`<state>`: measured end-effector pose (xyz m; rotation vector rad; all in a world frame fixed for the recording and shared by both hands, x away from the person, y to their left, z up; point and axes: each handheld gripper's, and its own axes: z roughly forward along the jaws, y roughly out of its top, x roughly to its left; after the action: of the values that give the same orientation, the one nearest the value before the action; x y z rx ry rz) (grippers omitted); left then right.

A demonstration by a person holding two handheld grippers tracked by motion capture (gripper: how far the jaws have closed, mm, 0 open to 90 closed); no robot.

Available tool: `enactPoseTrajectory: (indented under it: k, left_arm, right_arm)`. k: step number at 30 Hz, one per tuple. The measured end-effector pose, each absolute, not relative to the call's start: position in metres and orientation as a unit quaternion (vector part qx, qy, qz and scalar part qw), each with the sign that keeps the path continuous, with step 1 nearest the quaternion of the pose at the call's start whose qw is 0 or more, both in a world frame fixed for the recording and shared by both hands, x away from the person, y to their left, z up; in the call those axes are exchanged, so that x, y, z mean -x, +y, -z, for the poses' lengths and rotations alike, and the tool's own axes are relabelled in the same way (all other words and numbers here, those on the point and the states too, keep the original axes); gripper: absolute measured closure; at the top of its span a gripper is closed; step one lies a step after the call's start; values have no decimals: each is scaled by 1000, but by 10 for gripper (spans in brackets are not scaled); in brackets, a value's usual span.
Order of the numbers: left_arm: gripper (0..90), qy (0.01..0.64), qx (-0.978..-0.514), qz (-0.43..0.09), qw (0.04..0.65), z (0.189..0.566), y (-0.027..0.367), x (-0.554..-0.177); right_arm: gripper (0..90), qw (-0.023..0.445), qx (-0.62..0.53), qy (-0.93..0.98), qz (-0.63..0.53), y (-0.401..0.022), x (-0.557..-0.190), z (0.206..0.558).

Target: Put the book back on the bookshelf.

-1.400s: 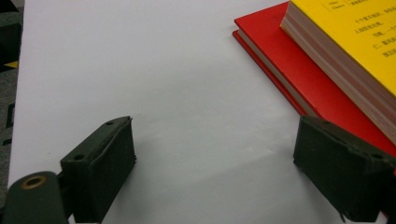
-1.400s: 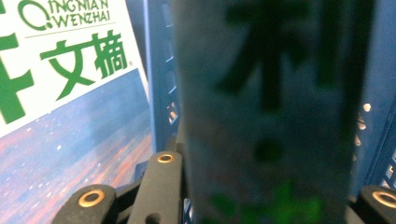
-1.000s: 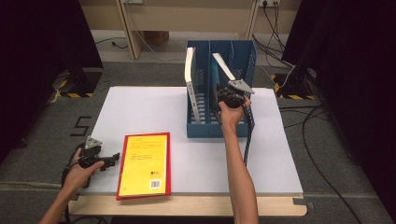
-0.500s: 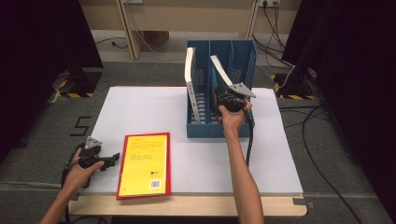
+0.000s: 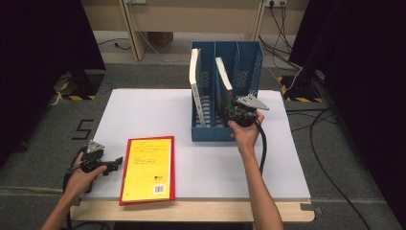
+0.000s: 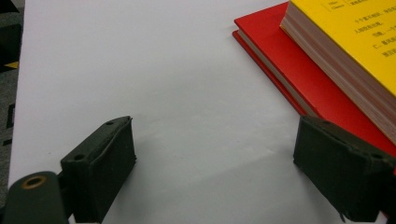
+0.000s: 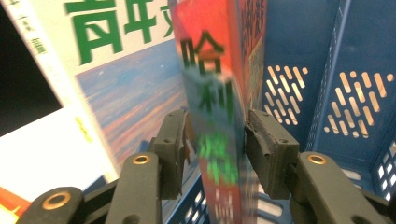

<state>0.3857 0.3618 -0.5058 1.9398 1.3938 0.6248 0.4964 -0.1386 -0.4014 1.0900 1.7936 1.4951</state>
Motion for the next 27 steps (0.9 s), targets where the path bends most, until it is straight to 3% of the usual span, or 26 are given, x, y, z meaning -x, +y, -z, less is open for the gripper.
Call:
enactPoseTrajectory:
  k: [7, 16, 27]
  left_arm:
    - [116, 533, -742, -239, 330, 506, 362, -386]
    - [116, 533, -742, -239, 330, 506, 362, -386]
    - [116, 533, -742, -239, 330, 506, 362, -386]
  right_arm:
    - [611, 272, -404, 674, -556, -148, -488, 407]
    - [711, 276, -394, 691, -539, -153, -484, 414]
    - [711, 300, -388, 691, -531, -131, -498, 418]
